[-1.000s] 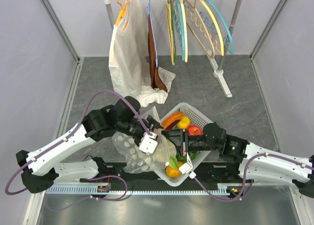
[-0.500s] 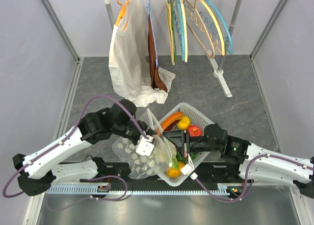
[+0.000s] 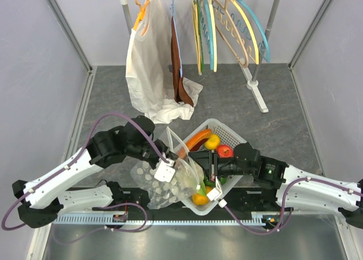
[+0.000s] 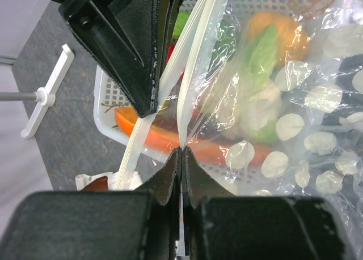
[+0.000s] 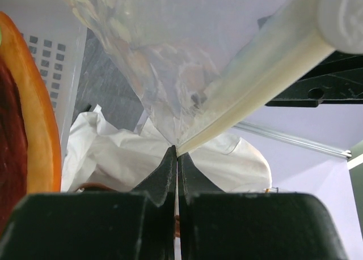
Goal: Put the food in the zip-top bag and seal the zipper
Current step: Open the zipper of the food storage bag, then pick up the fake fruit from the bin.
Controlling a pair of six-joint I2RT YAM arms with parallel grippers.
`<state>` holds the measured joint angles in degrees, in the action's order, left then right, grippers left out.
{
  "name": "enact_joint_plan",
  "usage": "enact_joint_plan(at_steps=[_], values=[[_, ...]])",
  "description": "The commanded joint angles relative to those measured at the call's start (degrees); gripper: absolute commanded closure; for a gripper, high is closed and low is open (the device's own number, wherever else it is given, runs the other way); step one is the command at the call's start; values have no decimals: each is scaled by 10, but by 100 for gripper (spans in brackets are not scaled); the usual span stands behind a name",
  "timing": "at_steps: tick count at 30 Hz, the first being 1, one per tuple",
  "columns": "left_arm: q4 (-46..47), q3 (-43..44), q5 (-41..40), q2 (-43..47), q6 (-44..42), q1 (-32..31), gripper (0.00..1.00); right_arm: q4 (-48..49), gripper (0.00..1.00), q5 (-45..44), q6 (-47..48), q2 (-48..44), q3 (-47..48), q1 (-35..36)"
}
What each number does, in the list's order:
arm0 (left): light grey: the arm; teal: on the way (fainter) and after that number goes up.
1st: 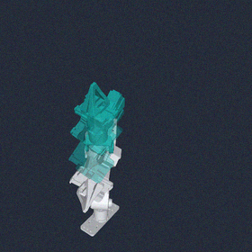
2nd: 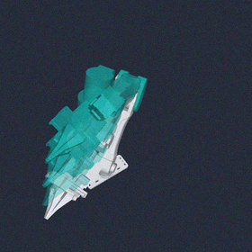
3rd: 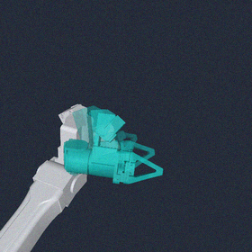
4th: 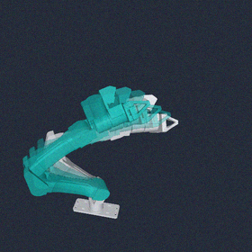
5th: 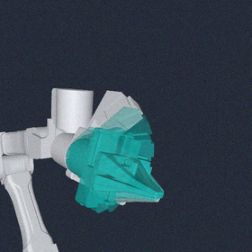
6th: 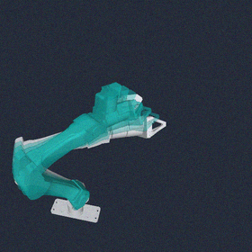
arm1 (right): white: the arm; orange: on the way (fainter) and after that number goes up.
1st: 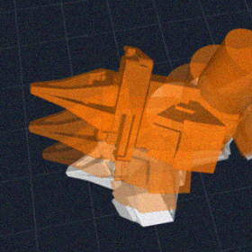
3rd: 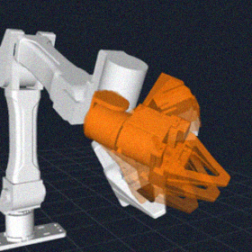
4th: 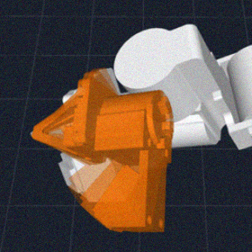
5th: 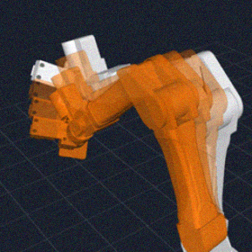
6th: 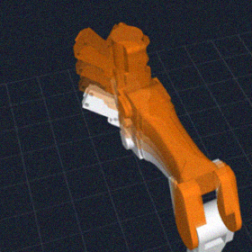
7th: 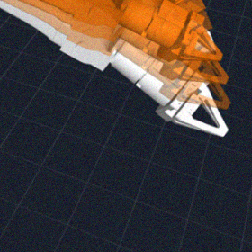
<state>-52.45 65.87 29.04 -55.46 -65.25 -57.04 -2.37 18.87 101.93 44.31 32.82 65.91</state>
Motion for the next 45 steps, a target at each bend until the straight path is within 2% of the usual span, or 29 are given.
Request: enact_joint_plan(at_steps=[1,6,8,13,14,15,18,20,21,24,25,27,29,33,37,40,45], values=[[6,15,-27,24,-16,-3,98,-34,100,-25,-22,2,22,2],[2,37,-57,47,-37,-3,98,-83,100,-113,-74,-8,-13,1],[-14,49,-65,51,-53,-4,98,-114,100,-124,-96,-28,-33,1],[-50,23,-72,78,-104,-3,98,-118,100,-147,-153,-69,-57,2],[-51,16,-71,79,-109,-3,98,-119,95,-146,-169,-70,-49,1],[-49,12,-67,79,-113,-3,98,-119,67,-145,-197,-71,-41,1],[-49,4,-61,66,-119,-4,98,-120,29,-138,-271,-69,0,2],[-45,0,-58,58,-129,-3,98,-128,13,-138,-312,-66,36,1],[-44,-3,-57,59,-133,-3,98,-138,9,-138,-335,-65,50,2],[-38,-16,-53,64,-150,-3,98,-181,8,-154,-465,-58,111,1],[-38,-22,-53,67,-157,-4,98,-206,8,-164,-542,-51,136,1],[-39,-31,-54,70,-165,-3,98,-219,8,-179,-609,-49,146,-3],[-39,-37,-52,75,-180,-3,98,-239,9,-149,-674,-56,146,-26],[-39,-49,-41,73,-192,-3,98,-280,17,-46,-737,-47,148,-36],[-38,-47,-43,69,-192,-4,98,-289,17,39,-795,-12,158,-39],[-38,-49,-44,74,-188,-4,98,-300,17,26,-821,17,157,-39],[-37,-55,-45,79,-179,-3,98,-306,23,-63,-834,28,149,-58]])
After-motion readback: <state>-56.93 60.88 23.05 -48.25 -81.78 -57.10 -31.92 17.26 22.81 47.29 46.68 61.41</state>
